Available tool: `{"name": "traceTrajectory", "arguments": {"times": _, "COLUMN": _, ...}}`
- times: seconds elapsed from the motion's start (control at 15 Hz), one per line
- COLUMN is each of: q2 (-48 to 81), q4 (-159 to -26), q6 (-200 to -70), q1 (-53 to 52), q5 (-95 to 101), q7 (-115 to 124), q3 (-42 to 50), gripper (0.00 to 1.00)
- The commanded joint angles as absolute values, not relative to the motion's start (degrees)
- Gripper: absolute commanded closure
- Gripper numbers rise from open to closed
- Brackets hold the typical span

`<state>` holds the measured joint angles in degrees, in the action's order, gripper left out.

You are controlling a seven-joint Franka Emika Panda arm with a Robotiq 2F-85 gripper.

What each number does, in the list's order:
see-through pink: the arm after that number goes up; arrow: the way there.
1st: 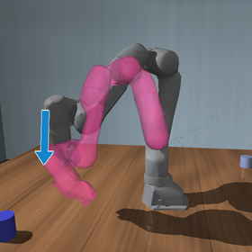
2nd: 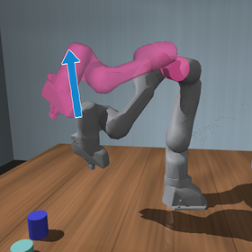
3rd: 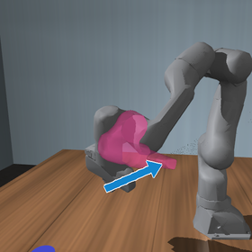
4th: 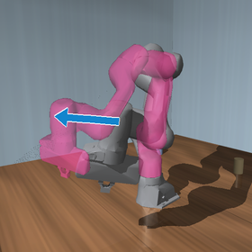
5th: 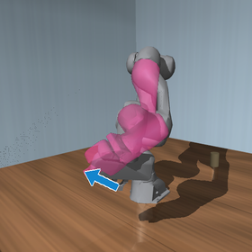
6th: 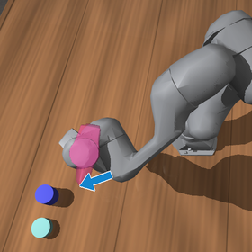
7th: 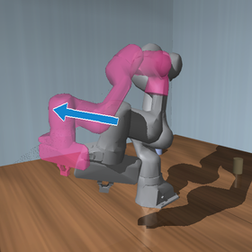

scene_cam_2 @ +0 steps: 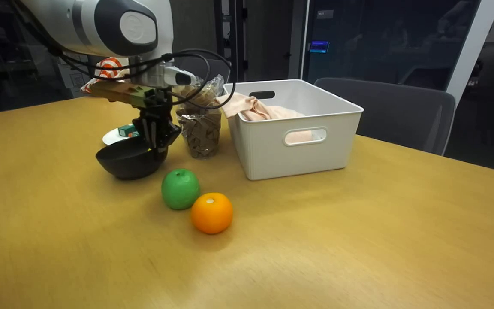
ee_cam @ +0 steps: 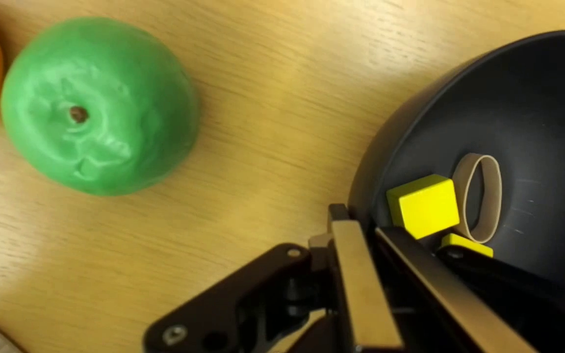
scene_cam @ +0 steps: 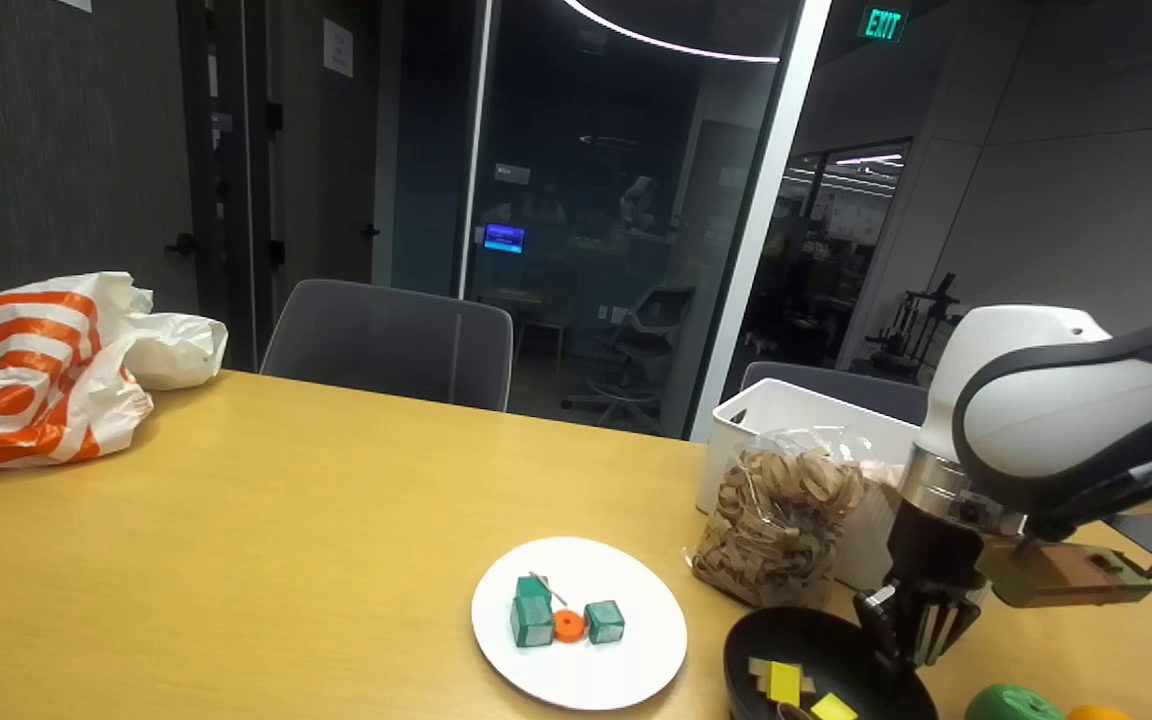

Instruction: Pick up the black bowl and pour all its contents onto the white paper plate, pick up the orange and green apple toys and put them into the black bowl one by one

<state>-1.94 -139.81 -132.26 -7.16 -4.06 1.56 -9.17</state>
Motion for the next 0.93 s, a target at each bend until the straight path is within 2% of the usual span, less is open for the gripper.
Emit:
{"name": "traceTrajectory", "arguments": {"times": 0.0, "q2": -6.3, "q4": -139.3, "q6": -124.6, "q1": -8.1, "q5": -6.9, "q7": -2.3, "q3": -9.0, "gripper": 0.94}}
{"name": "traceTrajectory", "arguments": {"times": 0.47, "q2": -12.0, "q4": -135.5, "q6": -112.5, "q1": -10.0, "q5": -4.0, "q7": 0.1, "q3": -10.5, "gripper": 0.94}}
{"name": "traceTrajectory", "arguments": {"times": 0.87, "q2": -12.3, "q4": -129.0, "q6": -110.0, "q1": -12.4, "q5": 9.5, "q7": 8.5, "q3": -16.8, "gripper": 0.95}}
